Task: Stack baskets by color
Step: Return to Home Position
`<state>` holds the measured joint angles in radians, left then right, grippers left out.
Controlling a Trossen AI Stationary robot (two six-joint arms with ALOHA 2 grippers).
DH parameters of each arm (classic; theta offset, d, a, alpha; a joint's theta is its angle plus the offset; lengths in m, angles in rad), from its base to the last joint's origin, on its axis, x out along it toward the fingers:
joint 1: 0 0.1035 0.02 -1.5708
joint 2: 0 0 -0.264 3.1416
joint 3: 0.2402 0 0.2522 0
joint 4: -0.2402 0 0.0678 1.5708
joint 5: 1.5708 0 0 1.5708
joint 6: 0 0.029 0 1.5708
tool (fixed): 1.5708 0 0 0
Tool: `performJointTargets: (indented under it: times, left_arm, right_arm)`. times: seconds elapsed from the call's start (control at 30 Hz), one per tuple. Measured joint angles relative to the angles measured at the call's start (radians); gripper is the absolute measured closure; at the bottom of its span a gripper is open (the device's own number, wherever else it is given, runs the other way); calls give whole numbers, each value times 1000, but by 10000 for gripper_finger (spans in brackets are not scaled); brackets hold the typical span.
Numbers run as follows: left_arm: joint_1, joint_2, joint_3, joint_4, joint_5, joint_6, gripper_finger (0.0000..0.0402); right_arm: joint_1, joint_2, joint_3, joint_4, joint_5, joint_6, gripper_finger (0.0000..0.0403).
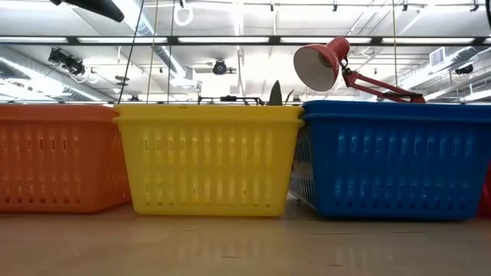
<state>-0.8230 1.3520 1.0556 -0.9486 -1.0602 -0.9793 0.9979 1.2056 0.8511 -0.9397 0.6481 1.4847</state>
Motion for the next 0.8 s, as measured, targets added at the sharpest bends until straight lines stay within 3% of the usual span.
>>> performJointTargets:
  times: [0.1,0.2,0.33,0.4,0.57,0.8]
  left_arm:
    - [6,-80,-89,54,-21,-10,399]
    - [31,-175,-228,216,-9,21,400]
    - [118,-345,-399,458,75,166,400]
    - [168,-450,-466,548,97,261,400]
    - [259,-799,-627,598,130,359,401]
    - [298,-1292,-843,629,219,412,401]
  right_arm:
    - [-38,-136,-136,199,31,-207,402]
    - [-149,-281,-308,514,38,-463,402]
    - [-372,-462,-503,926,-150,-883,402]
    - [-480,-555,-558,1037,-263,-1049,402]
    - [-648,-815,-620,1029,-389,-1223,402]
    - [-678,-1066,-690,879,-547,-1216,397]
